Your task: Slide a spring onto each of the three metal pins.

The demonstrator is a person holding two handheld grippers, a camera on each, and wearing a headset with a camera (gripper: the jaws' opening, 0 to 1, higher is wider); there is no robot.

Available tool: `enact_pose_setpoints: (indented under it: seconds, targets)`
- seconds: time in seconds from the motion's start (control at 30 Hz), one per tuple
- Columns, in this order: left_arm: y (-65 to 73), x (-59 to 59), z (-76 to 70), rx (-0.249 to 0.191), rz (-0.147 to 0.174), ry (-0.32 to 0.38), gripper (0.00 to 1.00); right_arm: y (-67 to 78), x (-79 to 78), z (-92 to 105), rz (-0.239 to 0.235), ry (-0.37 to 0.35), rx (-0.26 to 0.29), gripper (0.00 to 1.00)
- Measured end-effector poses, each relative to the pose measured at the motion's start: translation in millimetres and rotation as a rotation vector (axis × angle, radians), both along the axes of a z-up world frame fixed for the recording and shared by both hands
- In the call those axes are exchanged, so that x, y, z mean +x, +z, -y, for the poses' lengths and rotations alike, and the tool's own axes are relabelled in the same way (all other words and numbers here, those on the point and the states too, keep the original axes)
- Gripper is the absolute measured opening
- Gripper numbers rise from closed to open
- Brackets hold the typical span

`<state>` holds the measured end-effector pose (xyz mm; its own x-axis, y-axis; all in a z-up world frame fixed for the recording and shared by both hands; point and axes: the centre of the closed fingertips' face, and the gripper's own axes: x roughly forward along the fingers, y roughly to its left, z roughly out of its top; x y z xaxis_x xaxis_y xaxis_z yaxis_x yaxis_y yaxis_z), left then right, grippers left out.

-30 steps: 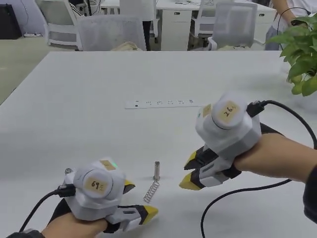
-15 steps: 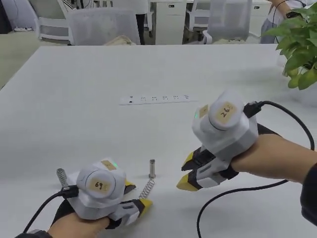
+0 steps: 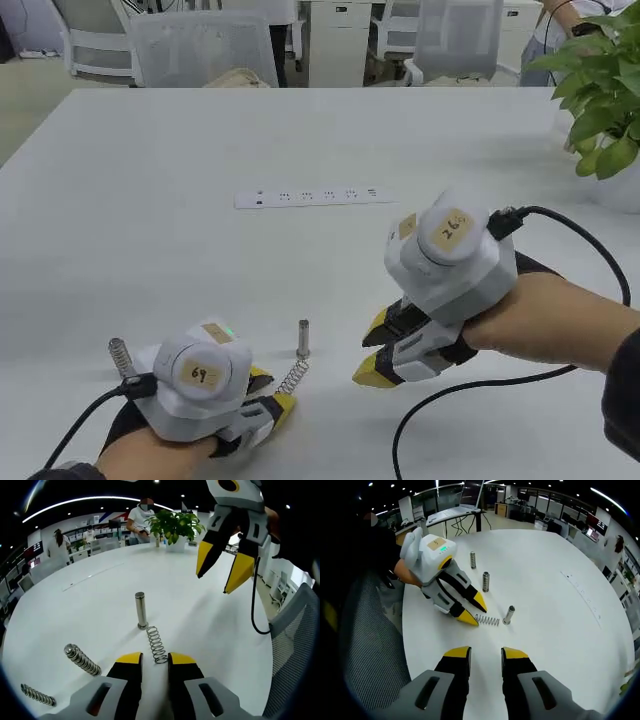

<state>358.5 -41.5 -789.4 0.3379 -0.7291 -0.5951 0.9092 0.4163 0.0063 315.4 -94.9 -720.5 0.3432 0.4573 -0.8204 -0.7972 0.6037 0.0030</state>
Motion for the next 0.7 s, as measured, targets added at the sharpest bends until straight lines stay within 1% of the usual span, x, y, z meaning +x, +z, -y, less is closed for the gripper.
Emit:
enact_pose_setpoints:
  seconds: [0.2,0.27,0.47,0.53,0.7]
  targets:
    - [0.4,-0.4,-1.6,-0.003,0.005,-0.002,0.04,-0.1,-0.8,0.8,-0.001,-0.002,-0.003,0.22]
    - [0.3,-2.0,-3.6,-0.002,-0.003,-0.001,0.04,-0.1,-1.1,0.6,-0.001,-0.004,-0.002,0.22]
    - [0.3,-3.4,-6.7,0.005,-0.005,-0.011,0.04,-0.2,-3.2,-1.1,-0.001,-0.003,-0.001,0.22]
    - [3.3,-4.0,-8.5,-0.004,-0.010,-0.010,0.04,0.5,-3.6,-0.9,0.001,-0.003,0.000,0.22]
    - [13.3,-4.7,-11.7,-0.020,0.001,-0.015,0.03,4.1,-5.4,3.3,0.010,-0.014,0.007,0.22]
